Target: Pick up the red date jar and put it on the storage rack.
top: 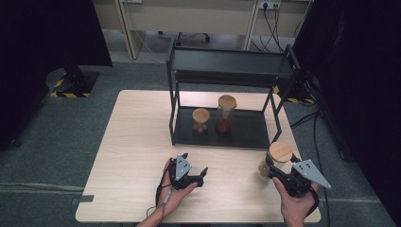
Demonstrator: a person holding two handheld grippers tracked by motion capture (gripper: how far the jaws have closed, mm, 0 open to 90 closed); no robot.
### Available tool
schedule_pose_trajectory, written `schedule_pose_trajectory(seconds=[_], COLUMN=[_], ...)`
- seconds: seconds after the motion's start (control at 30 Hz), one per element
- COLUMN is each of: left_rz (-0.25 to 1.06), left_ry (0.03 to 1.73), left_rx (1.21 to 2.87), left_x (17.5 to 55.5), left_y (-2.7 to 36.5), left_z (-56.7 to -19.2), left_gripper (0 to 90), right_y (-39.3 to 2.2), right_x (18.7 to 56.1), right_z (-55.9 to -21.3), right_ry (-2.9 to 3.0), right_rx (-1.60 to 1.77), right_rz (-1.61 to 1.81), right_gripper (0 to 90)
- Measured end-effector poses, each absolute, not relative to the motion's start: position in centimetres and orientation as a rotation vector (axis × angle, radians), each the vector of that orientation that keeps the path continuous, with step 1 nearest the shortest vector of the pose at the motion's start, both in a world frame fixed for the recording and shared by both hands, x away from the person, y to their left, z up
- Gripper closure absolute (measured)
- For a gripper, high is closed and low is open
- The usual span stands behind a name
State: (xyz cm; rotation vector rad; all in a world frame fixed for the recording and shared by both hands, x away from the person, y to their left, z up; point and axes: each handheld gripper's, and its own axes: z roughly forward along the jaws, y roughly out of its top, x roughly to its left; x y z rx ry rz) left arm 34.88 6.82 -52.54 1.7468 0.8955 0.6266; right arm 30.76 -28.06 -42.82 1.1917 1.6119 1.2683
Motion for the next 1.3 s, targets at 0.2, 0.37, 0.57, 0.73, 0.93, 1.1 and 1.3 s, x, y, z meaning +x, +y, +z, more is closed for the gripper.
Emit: schedule_pose_trajectory(seconds=[0.2, 0.37, 0.57, 0.73, 0.93, 1.1, 1.3], left_rz=[0.626, 0.625, 0.624, 0.624, 0.626, 0.626, 0.627], left_ry=[0.895, 0.896, 0.896, 0.896, 0.894, 0.894, 0.894], left_rx=[1.747, 1.747, 1.748, 1.748, 1.749, 1.748, 1.748], left_x=[34.9, 34.9, 34.9, 34.9, 34.9, 34.9, 34.9], left_y=[6.8, 6.8, 6.8, 6.8, 6.8, 6.8, 6.8], left_z=[-52.5, -52.5, -52.5, -52.5, -52.5, -52.5, -52.5], left_gripper=[8.0, 8.1, 8.1, 8.0, 8.1, 8.0, 8.1], right_y=[-27.7, -27.4, -27.0, -26.6, -26.3, -26.2, -26.1], right_x=[31.1, 31.3, 31.7, 32.0, 32.5, 32.8, 33.1], right_z=[-42.4, -42.2, -41.9, -41.5, -41.3, -41.2, -41.2], right_ry=[1.613, 1.612, 1.610, 1.610, 1.612, 1.614, 1.614], right_rx=[1.180, 1.173, 1.165, 1.156, 1.151, 1.154, 1.160], right_rz=[1.273, 1.280, 1.289, 1.297, 1.301, 1.302, 1.304], right_gripper=[25.5, 25.5, 25.5, 25.5, 25.5, 25.6, 25.5])
